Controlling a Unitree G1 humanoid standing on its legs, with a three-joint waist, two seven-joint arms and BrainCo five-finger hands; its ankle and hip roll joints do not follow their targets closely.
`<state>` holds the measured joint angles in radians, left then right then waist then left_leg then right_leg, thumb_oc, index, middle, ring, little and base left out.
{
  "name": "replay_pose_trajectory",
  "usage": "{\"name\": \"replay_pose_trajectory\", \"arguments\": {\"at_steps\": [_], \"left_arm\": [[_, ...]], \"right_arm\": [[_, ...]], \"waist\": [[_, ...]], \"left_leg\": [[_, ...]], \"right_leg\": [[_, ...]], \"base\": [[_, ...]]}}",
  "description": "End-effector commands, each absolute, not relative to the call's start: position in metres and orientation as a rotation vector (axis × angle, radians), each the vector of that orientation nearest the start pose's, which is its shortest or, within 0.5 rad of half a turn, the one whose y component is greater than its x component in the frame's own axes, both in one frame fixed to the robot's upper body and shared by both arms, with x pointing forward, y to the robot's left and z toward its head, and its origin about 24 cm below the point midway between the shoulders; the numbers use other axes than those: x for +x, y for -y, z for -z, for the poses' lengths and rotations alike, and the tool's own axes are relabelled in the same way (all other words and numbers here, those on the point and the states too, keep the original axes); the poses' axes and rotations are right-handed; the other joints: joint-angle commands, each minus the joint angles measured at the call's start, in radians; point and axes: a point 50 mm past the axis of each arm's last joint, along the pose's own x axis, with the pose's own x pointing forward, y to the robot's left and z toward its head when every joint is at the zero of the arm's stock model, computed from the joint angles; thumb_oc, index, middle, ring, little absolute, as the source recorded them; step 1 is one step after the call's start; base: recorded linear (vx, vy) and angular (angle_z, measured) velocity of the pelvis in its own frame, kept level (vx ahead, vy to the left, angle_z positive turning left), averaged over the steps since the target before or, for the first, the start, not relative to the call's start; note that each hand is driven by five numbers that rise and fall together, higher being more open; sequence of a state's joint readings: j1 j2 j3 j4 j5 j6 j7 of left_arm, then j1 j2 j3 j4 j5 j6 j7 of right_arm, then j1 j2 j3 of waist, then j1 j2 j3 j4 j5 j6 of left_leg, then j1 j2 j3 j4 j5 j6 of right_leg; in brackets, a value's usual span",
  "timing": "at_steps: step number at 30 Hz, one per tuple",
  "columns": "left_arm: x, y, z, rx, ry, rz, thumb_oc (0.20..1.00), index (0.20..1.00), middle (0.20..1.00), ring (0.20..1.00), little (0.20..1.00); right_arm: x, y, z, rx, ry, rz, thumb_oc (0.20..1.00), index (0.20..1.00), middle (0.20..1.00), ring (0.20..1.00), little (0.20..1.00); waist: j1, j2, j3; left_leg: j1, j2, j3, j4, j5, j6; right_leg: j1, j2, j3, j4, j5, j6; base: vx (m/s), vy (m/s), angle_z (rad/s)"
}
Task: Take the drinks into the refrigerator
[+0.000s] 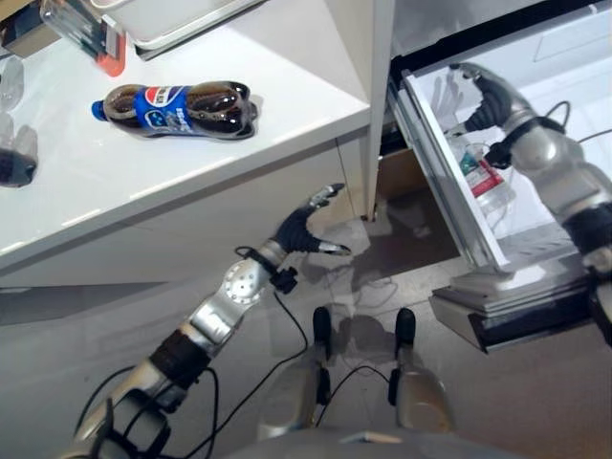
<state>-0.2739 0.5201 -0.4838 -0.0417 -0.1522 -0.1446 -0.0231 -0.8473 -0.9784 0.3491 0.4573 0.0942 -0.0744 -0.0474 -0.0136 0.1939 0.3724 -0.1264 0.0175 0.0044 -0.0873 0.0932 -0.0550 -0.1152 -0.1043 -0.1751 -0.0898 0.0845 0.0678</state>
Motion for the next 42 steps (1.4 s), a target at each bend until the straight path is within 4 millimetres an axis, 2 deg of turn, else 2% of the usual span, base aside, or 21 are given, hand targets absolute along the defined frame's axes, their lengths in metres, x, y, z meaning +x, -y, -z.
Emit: {"name": "replay_pose_trajectory", "arguments": {"at_steps": [1,6,7,9,13,15,18,26,27,31,33,34,36,38,39,40,41,42], "left_arm": [[0.259,-0.117,-0.106,0.302,0.336,0.587,1.0,1.0,1.0,1.0,1.0],[0.252,-0.133,-0.096,0.275,0.272,0.564,1.0,1.0,1.0,1.0,1.0],[0.25,-0.139,-0.094,0.267,0.257,0.55,1.0,1.0,1.0,1.0,1.0],[0.248,-0.141,-0.093,0.261,0.249,0.548,1.0,1.0,1.0,1.0,1.0],[0.243,-0.147,-0.086,0.244,0.209,0.541,1.0,1.0,1.0,1.0,1.0],[0.241,-0.15,-0.081,0.236,0.184,0.53,1.0,1.0,1.0,1.0,1.0],[0.24,-0.16,-0.076,0.212,0.151,0.487,1.0,1.0,1.0,1.0,1.0],[0.239,-0.167,-0.069,0.2,0.122,0.443,1.0,1.0,1.0,1.0,1.0],[0.239,-0.17,-0.067,0.199,0.111,0.425,1.0,1.0,1.0,1.0,1.0],[0.238,-0.174,-0.066,0.205,0.109,0.399,1.0,1.0,1.0,1.0,1.0],[0.238,-0.176,-0.067,0.203,0.116,0.393,1.0,1.0,1.0,1.0,1.0],[0.237,-0.176,-0.067,0.204,0.115,0.395,1.0,1.0,1.0,1.0,1.0],[0.236,-0.177,-0.069,0.211,0.118,0.397,1.0,1.0,1.0,1.0,1.0],[0.237,-0.176,-0.07,0.221,0.121,0.405,1.0,1.0,1.0,1.0,1.0],[0.237,-0.176,-0.07,0.223,0.121,0.407,1.0,1.0,1.0,1.0,1.0],[0.237,-0.175,-0.069,0.227,0.117,0.412,1.0,1.0,1.0,1.0,1.0],[0.238,-0.174,-0.069,0.228,0.118,0.419,1.0,1.0,1.0,1.0,1.0],[0.238,-0.171,-0.069,0.223,0.114,0.433,1.0,1.0,1.0,1.0,1.0]], "right_arm": [[0.333,0.286,-0.272,-0.848,0.457,0.13,1.0,1.0,1.0,1.0,1.0],[0.308,0.32,-0.26,-0.724,0.451,0.239,1.0,1.0,1.0,1.0,1.0],[0.299,0.333,-0.255,-0.658,0.452,0.288,1.0,1.0,1.0,1.0,1.0],[0.293,0.342,-0.252,-0.626,0.445,0.327,1.0,1.0,1.0,1.0,1.0],[0.273,0.374,-0.233,-0.455,0.428,0.465,1.0,1.0,1.0,1.0,1.0],[0.257,0.393,-0.216,-0.368,0.406,0.571,1.0,1.0,1.0,1.0,1.0],[0.232,0.408,-0.195,-0.343,0.374,0.681,1.0,1.0,1.0,1.0,1.0],[0.195,0.431,-0.163,-0.252,0.305,0.835,1.0,1.0,1.0,1.0,1.0],[0.184,0.44,-0.155,-0.283,0.256,0.884,1.0,1.0,1.0,1.0,1.0],[0.156,0.458,-0.129,-0.309,0.132,1.038,1.0,1.0,1.0,1.0,1.0],[0.133,0.47,-0.106,-0.266,0.038,1.143,1.0,1.0,1.0,1.0,1.0],[0.127,0.473,-0.102,-0.27,0.013,1.162,1.0,1.0,1.0,1.0,1.0],[0.111,0.478,-0.081,-0.226,-0.081,1.214,1.0,1.0,1.0,1.0,1.0],[0.101,0.479,-0.065,-0.269,-0.202,1.21,1.0,1.0,1.0,1.0,1.0],[0.099,0.476,-0.052,-0.269,-0.272,1.193,0.645,0.645,0.645,0.645,0.645],[0.1,0.473,-0.044,-0.299,-0.327,1.154,0.561,0.561,0.561,0.561,0.561],[0.104,0.47,-0.041,-0.318,-0.352,1.129,0.2,0.2,0.2,0.2,0.2],[0.111,0.462,-0.032,-0.354,-0.4,1.064,0.2,0.2,0.2,0.2,0.2]], "waist": [[-0.045,-0.05,-0.057],[-0.059,-0.062,-0.099],[-0.068,-0.066,-0.117],[-0.07,-0.07,-0.128],[-0.084,-0.081,-0.169],[-0.09,-0.087,-0.191],[-0.105,-0.096,-0.224],[-0.133,-0.109,-0.256],[-0.139,-0.109,-0.263],[-0.149,-0.11,-0.272],[-0.156,-0.109,-0.273],[-0.155,-0.107,-0.278],[-0.158,-0.106,-0.277],[-0.158,-0.102,-0.272],[-0.159,-0.101,-0.269],[-0.158,-0.098,-0.263],[-0.159,-0.097,-0.259],[-0.159,-0.092,-0.25]], "left_leg": [[0.011,-0.081,0.018,0.029,-0.089,0.063],[0.04,-0.073,0.026,0.04,-0.11,0.065],[0.055,-0.069,0.027,0.041,-0.118,0.064],[0.064,-0.066,0.029,0.041,-0.121,0.064],[0.097,-0.056,0.032,0.035,-0.132,0.061],[0.118,-0.05,0.035,0.028,-0.137,0.059],[0.138,-0.04,0.038,0.019,-0.142,0.058],[0.164,-0.029,0.07,0.015,-0.144,0.058],[0.176,-0.026,0.075,0.01,-0.158,0.059],[0.18,-0.023,0.09,0.01,-0.154,0.061],[0.182,-0.022,0.093,0.01,-0.156,0.061],[0.188,-0.021,0.089,0.007,-0.167,0.062],[0.189,-0.022,0.088,0.007,-0.169,0.062],[0.188,-0.024,0.086,0.007,-0.169,0.062],[0.187,-0.024,0.086,0.007,-0.168,0.062],[0.186,-0.025,0.086,0.008,-0.167,0.062],[0.184,-0.025,0.087,0.009,-0.166,0.062],[0.181,-0.025,0.088,0.009,-0.163,0.061]], "right_leg": [[-0.065,-0.033,0.071,0.098,-0.069,0.031],[-0.044,-0.025,0.085,0.11,-0.087,0.028],[-0.028,-0.022,0.089,0.108,-0.091,0.027],[-0.016,-0.019,0.09,0.104,-0.094,0.027],[0.023,-0.007,0.095,0.084,-0.102,0.027],[0.046,-0.001,0.097,0.067,-0.104,0.028],[0.068,0.009,0.101,0.05,-0.104,0.03],[0.082,0.022,0.129,0.035,-0.089,0.031],[0.091,0.025,0.137,0.03,-0.097,0.034],[0.088,0.029,0.15,0.027,-0.083,0.035],[0.09,0.029,0.15,0.027,-0.083,0.036],[0.095,0.03,0.152,0.024,-0.092,0.038],[0.096,0.029,0.151,0.026,-0.094,0.038],[0.097,0.027,0.148,0.027,-0.094,0.039],[0.096,0.026,0.146,0.027,-0.093,0.04],[0.093,0.026,0.146,0.028,-0.092,0.04],[0.091,0.025,0.146,0.03,-0.091,0.04],[0.087,0.024,0.148,0.031,-0.09,0.039]], "base": [[0.0,0.0,0.0],[0.05,-0.004,-0.05],[0.08,-0.023,-0.14],[0.06,-0.021,-0.07],[0.08,-0.026,-0.06],[0.09,-0.03,-0.04],[0.07,-0.041,-0.1],[0.04,-0.023,-0.19],[0.04,-0.006,-0.14],[0.04,-0.003,-0.2],[0.03,0.003,-0.04],[0.02,0.0,-0.04],[0.04,0.003,-0.04],[0.0,0.008,-0.06],[-0.01,0.012,-0.04],[0.0,0.0,0.0],[-0.03,0.017,-0.01],[-0.03,0.015,-0.02]]}}
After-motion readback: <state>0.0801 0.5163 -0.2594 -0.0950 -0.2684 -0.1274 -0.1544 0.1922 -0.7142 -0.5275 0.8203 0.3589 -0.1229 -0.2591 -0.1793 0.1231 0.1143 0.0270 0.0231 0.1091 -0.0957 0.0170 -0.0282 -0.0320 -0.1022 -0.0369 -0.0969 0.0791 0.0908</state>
